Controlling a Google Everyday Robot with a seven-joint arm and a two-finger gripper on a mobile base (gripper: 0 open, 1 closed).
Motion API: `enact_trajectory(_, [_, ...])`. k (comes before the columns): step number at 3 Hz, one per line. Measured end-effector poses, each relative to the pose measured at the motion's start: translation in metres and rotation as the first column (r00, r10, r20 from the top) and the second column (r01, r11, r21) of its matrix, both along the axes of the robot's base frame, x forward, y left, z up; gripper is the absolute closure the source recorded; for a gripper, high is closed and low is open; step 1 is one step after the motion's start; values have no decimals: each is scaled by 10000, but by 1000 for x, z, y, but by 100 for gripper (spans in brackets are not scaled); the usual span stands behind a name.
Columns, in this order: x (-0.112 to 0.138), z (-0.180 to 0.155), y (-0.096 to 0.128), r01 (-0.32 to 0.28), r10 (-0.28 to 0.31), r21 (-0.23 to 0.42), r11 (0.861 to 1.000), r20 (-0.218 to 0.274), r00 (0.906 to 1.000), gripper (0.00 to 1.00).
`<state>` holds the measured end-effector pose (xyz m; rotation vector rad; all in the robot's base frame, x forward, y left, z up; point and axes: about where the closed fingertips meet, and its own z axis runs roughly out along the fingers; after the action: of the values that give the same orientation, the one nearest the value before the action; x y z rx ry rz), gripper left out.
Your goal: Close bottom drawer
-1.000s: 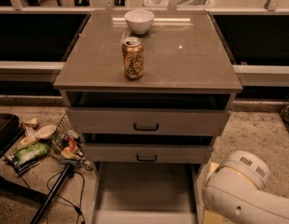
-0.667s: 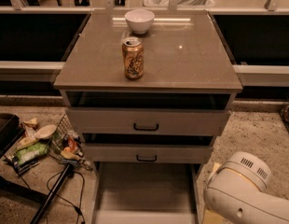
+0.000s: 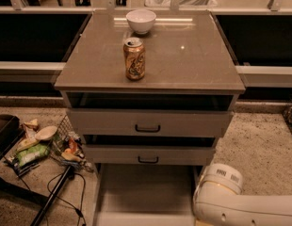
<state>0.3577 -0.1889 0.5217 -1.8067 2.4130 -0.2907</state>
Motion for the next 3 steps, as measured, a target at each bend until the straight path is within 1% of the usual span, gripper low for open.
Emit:
enact_trajectory(1, [-17,-69,1,342,-318,371,9987,-628,9975,18])
enact_trajectory(2, [-33,-131,-6,1414,-1319,893,9859,-1047,9857,41])
enact_trajectory(3, [-50,-190,-15,2270,-2108,1188,9666,-1348,9682,64])
